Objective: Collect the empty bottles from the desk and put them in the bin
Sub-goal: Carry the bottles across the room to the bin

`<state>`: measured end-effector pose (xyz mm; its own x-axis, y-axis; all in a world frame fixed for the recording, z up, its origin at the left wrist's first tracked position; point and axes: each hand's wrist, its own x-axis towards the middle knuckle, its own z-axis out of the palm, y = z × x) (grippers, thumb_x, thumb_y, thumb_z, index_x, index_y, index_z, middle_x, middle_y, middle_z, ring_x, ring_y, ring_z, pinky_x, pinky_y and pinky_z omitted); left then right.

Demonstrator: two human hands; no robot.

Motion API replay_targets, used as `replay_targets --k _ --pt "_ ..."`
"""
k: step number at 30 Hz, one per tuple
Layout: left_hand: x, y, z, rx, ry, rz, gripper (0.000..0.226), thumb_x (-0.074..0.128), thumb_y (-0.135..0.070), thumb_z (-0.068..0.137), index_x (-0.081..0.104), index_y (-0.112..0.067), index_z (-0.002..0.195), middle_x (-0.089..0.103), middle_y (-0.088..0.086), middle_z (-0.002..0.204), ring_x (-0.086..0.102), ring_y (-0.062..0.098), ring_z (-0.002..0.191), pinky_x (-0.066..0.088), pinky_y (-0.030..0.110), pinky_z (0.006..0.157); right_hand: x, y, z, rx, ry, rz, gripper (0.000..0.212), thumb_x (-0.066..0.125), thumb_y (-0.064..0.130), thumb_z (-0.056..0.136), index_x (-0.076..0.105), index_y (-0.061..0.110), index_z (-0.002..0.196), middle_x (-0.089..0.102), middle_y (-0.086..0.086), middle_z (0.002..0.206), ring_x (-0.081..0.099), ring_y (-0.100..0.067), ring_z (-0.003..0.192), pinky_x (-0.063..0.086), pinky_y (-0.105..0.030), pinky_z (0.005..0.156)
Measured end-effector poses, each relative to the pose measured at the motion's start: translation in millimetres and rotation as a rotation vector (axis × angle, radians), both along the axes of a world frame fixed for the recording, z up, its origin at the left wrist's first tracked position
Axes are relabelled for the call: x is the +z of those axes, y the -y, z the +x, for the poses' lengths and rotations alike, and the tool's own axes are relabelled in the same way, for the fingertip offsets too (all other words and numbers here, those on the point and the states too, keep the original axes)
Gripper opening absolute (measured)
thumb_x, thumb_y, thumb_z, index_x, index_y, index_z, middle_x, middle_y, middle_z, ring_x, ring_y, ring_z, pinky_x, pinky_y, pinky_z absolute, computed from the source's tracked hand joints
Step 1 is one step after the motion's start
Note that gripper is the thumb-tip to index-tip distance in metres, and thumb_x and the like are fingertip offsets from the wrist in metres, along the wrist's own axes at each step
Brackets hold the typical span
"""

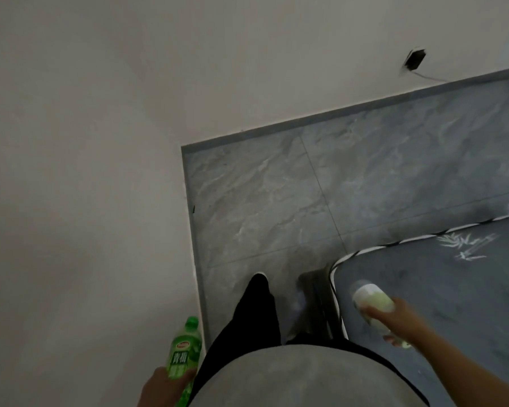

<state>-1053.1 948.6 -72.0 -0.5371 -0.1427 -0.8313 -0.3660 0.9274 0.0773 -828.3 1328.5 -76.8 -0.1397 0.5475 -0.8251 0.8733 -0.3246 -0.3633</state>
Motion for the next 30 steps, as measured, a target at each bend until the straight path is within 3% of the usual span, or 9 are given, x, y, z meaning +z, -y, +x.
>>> replay_targets --k 2,7,11,14,17,20,23,25,30 --pt "0 -26 -43 -0.031 -0.018 -0.009 0.073 0.061 -0.072 0.056 0.066 -0.014 0.099 0.064 0.011 0.091 0.062 0.023 0.081 0.042 0.026 0.074 -2 -11 -19 -0.038 0.040 -0.028 0.041 0.074 0.027 0.078 0.044 0.008 0.097 0.056 -0.018 0.068 0.051 -0.025 0.042 0.039 -0.024 0.039" --pt "8 -104 -153 -0.171 -0.050 0.029 0.088 0.060 -0.065 0.045 0.057 -0.006 0.110 0.065 0.018 0.110 0.058 0.025 0.084 0.040 0.027 0.069 1 -27 -54 -0.148 0.104 0.041 0.029 0.081 0.014 0.071 0.059 -0.003 0.079 0.054 -0.012 0.057 0.053 -0.023 0.050 0.041 -0.028 0.043" --pt "11 -184 -227 -0.337 -0.080 0.086 0.082 0.061 -0.060 0.053 0.056 -0.004 0.113 0.066 0.020 0.111 0.062 0.028 0.087 0.043 0.029 0.067 6 -43 -73 -0.350 0.127 0.030 0.033 0.078 0.005 0.073 0.057 -0.007 0.096 0.056 -0.016 0.070 0.049 -0.022 0.056 0.035 -0.029 0.046" --pt "9 -248 -271 -0.415 -0.093 0.106 0.071 0.069 -0.055 0.066 0.054 -0.005 0.115 0.065 0.019 0.113 0.063 0.032 0.096 0.046 0.031 0.072 -1 -67 -90 -0.455 0.123 0.029 0.037 0.079 0.004 0.071 0.063 -0.019 0.095 0.062 -0.014 0.066 0.055 -0.023 0.061 0.044 -0.028 0.047" --pt "3 -310 -305 -0.486 -0.101 0.132 0.063 0.071 -0.048 0.073 0.053 -0.004 0.115 0.064 0.019 0.115 0.062 0.032 0.100 0.044 0.030 0.072 -13 -101 -112 -0.584 0.096 -0.018 0.040 0.078 0.002 0.072 0.061 -0.015 0.105 0.060 -0.018 0.084 0.054 -0.025 0.072 0.040 -0.031 0.052" --pt "0 -360 -326 -0.538 -0.099 0.120 0.061 0.070 -0.048 0.073 0.057 -0.006 0.116 0.065 0.020 0.116 0.063 0.033 0.102 0.041 0.029 0.071 -19 -150 -136 -0.641 0.083 -0.056 0.042 0.078 0.011 0.074 0.058 -0.007 0.106 0.058 -0.018 0.075 0.052 -0.026 0.057 0.041 -0.026 0.040" --pt "4 -401 -345 -0.580 -0.047 0.109 0.073 0.068 -0.057 0.064 0.059 -0.007 0.117 0.064 0.022 0.118 0.062 0.034 0.103 0.044 0.030 0.075 -22 -207 -157 -0.659 0.061 -0.055 0.064 0.080 0.026 0.071 0.049 -0.001 0.119 0.059 -0.029 0.102 0.058 -0.032 0.065 0.046 -0.025 0.037" --pt "9 -427 -358 -0.592 -0.021 0.101 0.086 0.061 -0.063 0.053 0.058 -0.009 0.119 0.062 0.023 0.120 0.061 0.034 0.104 0.042 0.029 0.075 -16 -241 -172 -0.632 0.059 -0.010 0.069 0.080 0.030 0.070 0.045 0.000 0.122 0.059 -0.030 0.105 0.060 -0.033 0.066 0.047 -0.027 0.039" --pt "15 -495 -387 -0.663 -0.032 0.103 0.082 0.056 -0.075 0.065 0.039 -0.040 0.137 0.053 0.009 0.135 0.054 0.018 0.098 0.042 0.026 0.086 -3 -304 -204 -0.626 0.053 -0.027 0.071 0.076 0.039 0.072 0.041 0.005 0.123 0.064 -0.029 0.100 0.059 -0.028 0.051 0.045 -0.026 0.042"
